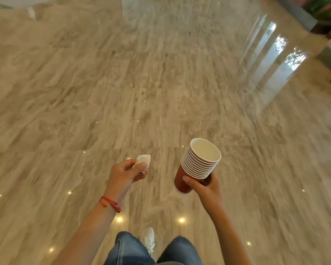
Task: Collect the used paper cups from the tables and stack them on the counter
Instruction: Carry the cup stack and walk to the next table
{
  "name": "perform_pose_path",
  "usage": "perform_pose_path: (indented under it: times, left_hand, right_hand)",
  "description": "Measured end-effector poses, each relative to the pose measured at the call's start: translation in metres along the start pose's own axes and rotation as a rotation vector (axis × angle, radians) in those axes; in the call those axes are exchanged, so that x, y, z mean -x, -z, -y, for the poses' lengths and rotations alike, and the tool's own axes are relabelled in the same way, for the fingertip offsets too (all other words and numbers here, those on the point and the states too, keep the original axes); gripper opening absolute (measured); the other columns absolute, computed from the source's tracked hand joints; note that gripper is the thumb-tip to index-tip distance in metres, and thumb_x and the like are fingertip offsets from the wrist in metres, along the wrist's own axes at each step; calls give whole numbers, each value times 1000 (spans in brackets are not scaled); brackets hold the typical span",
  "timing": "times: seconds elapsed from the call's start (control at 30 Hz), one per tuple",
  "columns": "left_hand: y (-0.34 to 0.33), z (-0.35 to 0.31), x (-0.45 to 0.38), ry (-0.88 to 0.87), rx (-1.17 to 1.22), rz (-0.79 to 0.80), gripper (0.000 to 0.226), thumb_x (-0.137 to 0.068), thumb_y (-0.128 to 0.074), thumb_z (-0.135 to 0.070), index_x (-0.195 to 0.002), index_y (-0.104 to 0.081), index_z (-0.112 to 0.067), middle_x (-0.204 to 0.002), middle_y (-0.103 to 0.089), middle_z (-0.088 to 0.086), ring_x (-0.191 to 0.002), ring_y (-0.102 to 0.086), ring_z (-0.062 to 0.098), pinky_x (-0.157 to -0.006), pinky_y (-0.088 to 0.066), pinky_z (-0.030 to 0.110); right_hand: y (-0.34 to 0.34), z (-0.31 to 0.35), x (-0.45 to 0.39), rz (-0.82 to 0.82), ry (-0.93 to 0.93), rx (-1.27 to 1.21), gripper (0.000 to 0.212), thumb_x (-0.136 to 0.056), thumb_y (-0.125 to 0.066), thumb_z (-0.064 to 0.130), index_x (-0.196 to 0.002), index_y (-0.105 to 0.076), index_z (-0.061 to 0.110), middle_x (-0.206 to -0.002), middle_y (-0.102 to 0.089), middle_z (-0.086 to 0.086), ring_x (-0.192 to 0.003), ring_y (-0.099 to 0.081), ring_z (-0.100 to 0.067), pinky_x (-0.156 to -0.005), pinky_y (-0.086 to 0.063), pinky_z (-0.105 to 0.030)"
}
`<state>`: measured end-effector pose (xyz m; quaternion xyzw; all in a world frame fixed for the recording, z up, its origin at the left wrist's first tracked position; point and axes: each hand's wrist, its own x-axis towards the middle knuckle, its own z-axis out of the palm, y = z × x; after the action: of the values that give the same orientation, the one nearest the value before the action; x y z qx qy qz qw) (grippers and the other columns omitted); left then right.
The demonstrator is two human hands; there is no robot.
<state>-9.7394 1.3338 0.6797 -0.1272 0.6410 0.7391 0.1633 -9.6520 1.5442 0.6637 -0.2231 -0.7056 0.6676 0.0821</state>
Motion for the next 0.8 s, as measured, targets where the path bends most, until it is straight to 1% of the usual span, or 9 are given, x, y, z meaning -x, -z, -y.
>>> perform_pose_path:
  times: [0.07,0.2,0.3,0.37,0.43,0.57,0.67,0.73,0.8]
  left_hand:
    - [-14,-16,-40,8,10,1,9,-76,-71,-7,-83,-70,-11,-86,-70,13,-68,-70,17,-56,-53,18]
    - [-45,-35,-122,32,-10,7,21,-76,-70,-7,-96,-67,-1,-90,-69,16,-69,-70,17,-57,-54,19]
    - [-73,-49,-195,36,-20,16,27,-76,-70,-8,-101,-66,1,-90,-70,16,-71,-70,19,-57,-54,20]
    - [-94,-65,-246,30,-20,24,27,-76,-70,-9,-101,-66,0,-90,-70,16,-71,-70,19,-58,-55,20]
    - [-117,-85,-296,21,-18,23,20,-77,-70,-8,-96,-68,-2,-86,-71,14,-69,-70,18,-58,-56,21]
    - [-158,-135,-383,11,-3,14,8,-77,-69,-7,-85,-70,-7,-80,-72,12,-67,-70,19,-58,-55,20]
    - [-183,-168,-443,16,-9,8,11,-78,-68,-5,-88,-68,-4,-82,-71,14,-66,-70,17,-57,-55,19]
    - [-198,-184,-484,19,-4,6,13,-78,-68,-5,-91,-68,-2,-82,-71,14,-67,-70,18,-57,-54,19]
    - [-212,-199,-527,20,-1,4,12,-77,-68,-5,-89,-69,-3,-79,-72,12,-68,-70,18,-57,-55,19]
  right_hand:
    - [-3,8,-39,-34,-8,-5,48,-66,-82,11,-106,-60,24,-93,-71,17,-88,-67,-2,-66,-51,-11]
    - [-7,18,-123,-45,0,-10,42,-69,-80,9,-100,-60,29,-92,-70,22,-84,-66,2,-63,-49,-8]
    - [-9,25,-200,-28,8,-14,42,-71,-79,8,-101,-60,29,-93,-71,21,-85,-66,3,-63,-49,-7]
    - [-9,32,-258,-34,17,-30,43,-71,-79,8,-105,-60,26,-96,-71,15,-88,-67,-1,-67,-50,-10]
    - [-8,42,-319,-39,37,-40,42,-71,-78,7,-105,-61,25,-96,-72,11,-89,-67,-4,-68,-52,-13]
    - [-7,77,-433,-39,66,-26,44,-69,-79,5,-102,-60,28,-94,-72,16,-87,-67,-2,-66,-51,-11]
    - [-9,100,-507,-24,54,-20,46,-68,-82,11,-106,-60,27,-98,-71,15,-89,-67,-3,-68,-50,-11]
    - [-13,108,-551,-30,47,-4,46,-67,-83,16,-105,-61,29,-98,-71,14,-89,-67,-3,-68,-51,-11]
    - [-20,113,-597,-29,41,-5,46,-67,-83,13,-104,-61,29,-96,-72,14,-89,-67,-4,-68,-51,-12]
